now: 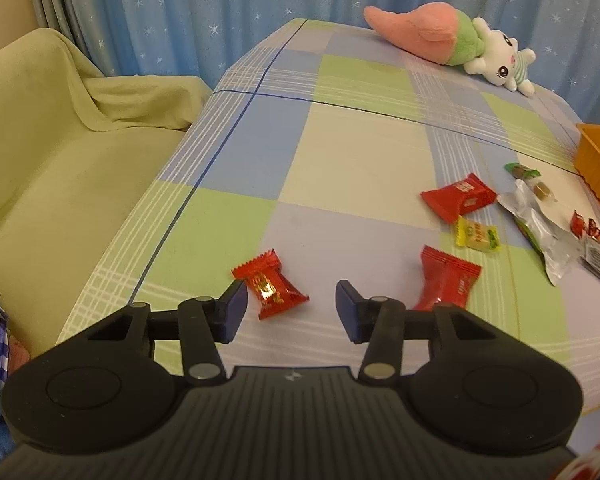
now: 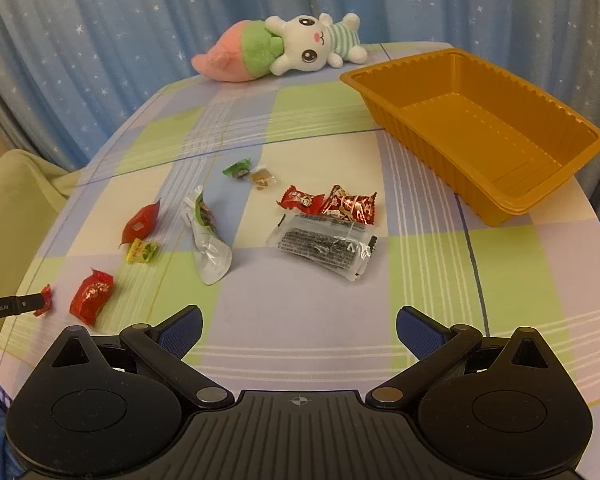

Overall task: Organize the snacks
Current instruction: 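Close the left gripper on the small red candy while the right approaches the clear packet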

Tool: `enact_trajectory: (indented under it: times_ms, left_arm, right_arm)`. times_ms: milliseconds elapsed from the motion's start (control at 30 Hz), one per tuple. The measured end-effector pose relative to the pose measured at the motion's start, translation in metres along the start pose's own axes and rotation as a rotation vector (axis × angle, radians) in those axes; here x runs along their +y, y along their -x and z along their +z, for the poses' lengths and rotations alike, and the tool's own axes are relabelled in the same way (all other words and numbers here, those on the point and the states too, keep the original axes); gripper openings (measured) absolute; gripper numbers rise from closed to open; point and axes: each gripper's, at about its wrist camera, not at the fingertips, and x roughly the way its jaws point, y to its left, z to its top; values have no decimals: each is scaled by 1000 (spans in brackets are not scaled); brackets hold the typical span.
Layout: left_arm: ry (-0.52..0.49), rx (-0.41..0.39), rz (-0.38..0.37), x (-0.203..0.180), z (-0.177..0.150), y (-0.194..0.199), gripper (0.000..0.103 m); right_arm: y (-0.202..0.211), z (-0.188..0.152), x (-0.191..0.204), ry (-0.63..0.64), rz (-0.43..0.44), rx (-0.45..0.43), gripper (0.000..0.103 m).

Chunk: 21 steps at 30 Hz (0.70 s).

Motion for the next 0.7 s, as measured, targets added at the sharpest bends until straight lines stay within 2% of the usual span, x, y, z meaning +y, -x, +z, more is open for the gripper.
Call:
enact_trajectory:
  times_ms: [133,433,700]
  left_arm:
    - [1,20,-3,4,5,-15,40]
    - [1,47,-33,14,9,-29,22]
    - [-56,41,-60,14,7,-30,19]
  right_arm:
    - [-5,3,2,-15,-23,9,103]
    - [-17,10,12,-10,-44,19,103]
    - [-29,18,19,15,-48,14,103]
